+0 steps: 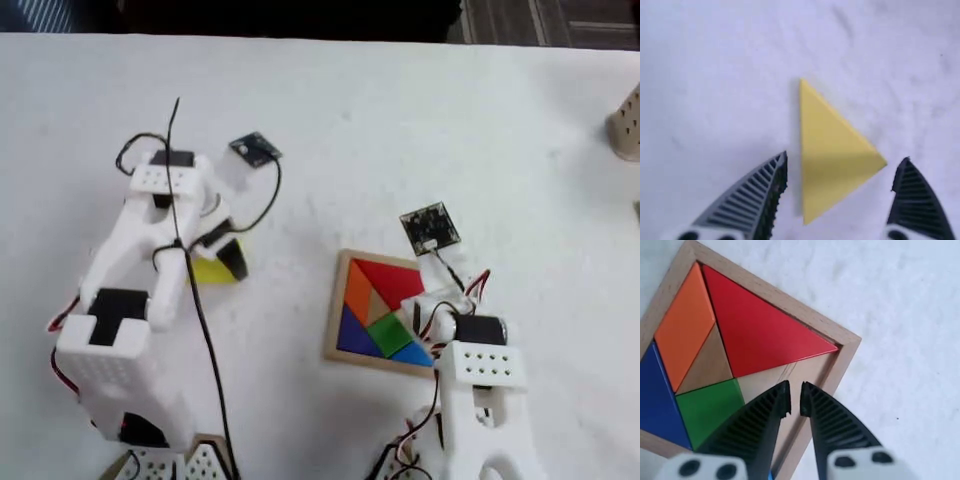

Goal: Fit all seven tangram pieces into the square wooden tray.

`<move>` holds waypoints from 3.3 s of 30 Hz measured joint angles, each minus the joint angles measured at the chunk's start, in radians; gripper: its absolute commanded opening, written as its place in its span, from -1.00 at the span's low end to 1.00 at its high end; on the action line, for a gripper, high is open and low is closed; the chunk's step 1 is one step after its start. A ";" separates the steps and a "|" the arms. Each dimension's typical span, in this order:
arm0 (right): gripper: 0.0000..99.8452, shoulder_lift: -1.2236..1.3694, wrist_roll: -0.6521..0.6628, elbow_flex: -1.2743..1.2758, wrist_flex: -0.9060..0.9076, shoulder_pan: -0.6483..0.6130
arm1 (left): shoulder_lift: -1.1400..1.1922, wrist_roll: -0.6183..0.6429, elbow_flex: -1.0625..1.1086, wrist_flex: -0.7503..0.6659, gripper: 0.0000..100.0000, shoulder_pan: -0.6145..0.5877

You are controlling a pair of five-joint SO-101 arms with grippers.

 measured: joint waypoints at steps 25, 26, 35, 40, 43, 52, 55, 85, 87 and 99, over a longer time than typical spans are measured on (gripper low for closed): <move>-0.90 0.000 0.005 0.003 0.000 -0.018 | 0.124 0.095 -0.046 -0.014 -0.50 0.002; -0.90 0.000 0.005 0.003 0.000 -0.018 | 0.124 0.092 -0.046 -0.014 -0.48 0.002; -0.90 0.000 0.005 0.003 0.000 -0.018 | 0.126 -0.040 -0.048 -0.011 -0.39 0.002; -0.90 0.000 0.005 0.003 0.000 -0.018 | 0.126 -0.187 -0.048 0.008 -0.39 0.002; -0.90 0.000 0.005 0.003 0.000 -0.018 | 0.126 -0.232 -0.048 0.008 -0.39 -0.002; -0.90 0.000 0.005 0.003 0.000 -0.018 | 0.080 -0.347 -0.044 0.077 -0.39 0.000; -0.91 0.000 0.005 0.003 0.000 -0.018 | 0.032 -0.364 -0.044 0.114 -0.39 0.002; -0.90 0.000 0.035 0.015 0.000 -0.018 | -0.006 -0.373 0.127 -0.104 -0.60 0.006; -0.90 0.000 0.035 0.015 0.000 -0.018 | -0.009 -0.373 0.138 -0.106 -0.59 0.008; -0.90 0.000 0.035 0.015 0.000 -0.018 | -0.015 -0.373 0.141 -0.106 -0.60 0.008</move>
